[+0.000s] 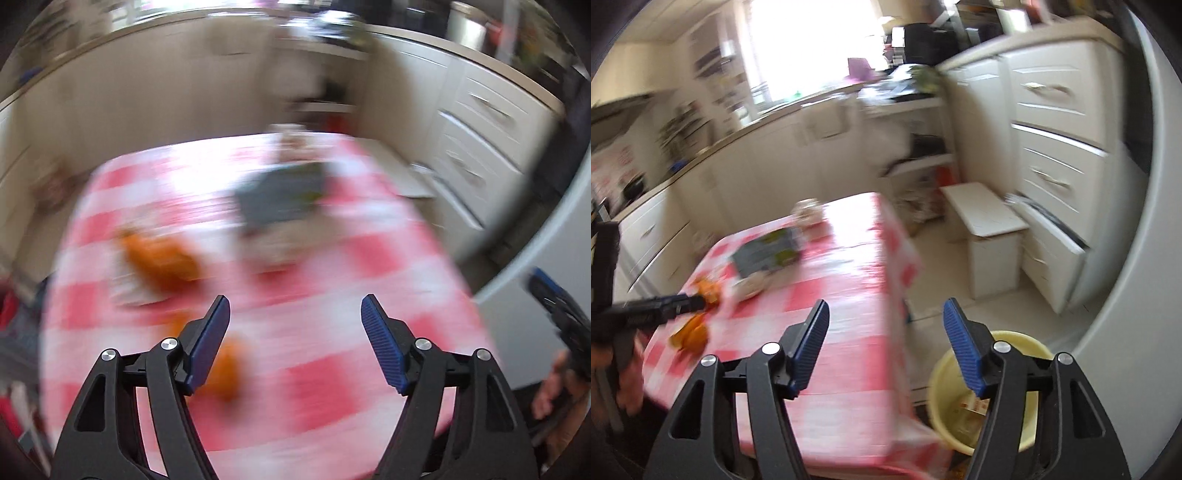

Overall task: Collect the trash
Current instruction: 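Move both tools back over the table toward the orange peels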

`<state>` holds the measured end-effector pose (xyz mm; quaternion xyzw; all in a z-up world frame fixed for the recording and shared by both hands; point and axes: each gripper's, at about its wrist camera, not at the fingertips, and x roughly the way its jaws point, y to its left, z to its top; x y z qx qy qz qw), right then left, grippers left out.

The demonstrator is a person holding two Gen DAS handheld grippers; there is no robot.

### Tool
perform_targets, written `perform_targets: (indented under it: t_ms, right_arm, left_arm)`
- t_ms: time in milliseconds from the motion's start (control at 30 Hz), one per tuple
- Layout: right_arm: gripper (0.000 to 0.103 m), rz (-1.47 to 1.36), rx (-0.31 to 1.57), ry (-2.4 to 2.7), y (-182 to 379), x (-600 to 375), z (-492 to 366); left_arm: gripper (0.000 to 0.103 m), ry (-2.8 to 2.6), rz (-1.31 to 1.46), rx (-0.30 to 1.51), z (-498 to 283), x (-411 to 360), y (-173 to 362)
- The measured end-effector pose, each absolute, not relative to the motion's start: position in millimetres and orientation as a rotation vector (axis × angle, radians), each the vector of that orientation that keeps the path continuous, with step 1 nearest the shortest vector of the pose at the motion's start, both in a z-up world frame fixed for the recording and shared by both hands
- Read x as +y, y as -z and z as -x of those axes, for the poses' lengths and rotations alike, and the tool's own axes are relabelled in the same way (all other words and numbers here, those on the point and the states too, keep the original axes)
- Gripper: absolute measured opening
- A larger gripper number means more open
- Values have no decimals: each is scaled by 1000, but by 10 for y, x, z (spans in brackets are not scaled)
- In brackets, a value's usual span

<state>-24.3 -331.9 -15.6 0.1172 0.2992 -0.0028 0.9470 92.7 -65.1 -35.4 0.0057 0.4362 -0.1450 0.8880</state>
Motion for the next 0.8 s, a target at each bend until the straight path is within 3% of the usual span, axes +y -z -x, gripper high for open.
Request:
perform_targets:
  t_ms: [233,433,567,800]
  right_arm:
    - [64,-158,628,-98,151,-2817,63]
    - [66,-124,644,-132,171,-2560,-59]
    - [68,-94,648,-149,177,-2432,-81]
    - [70,-83,666,-159,214,-2352,-155]
  left_arm:
    - [71,48,89,1048,-1270,478,772]
    - [75,67,-12,1058,-1546,408,930]
    - [96,110,-110,1053,-1800,192,1008]
    - [97,198,-143,986,-1964,47,1009]
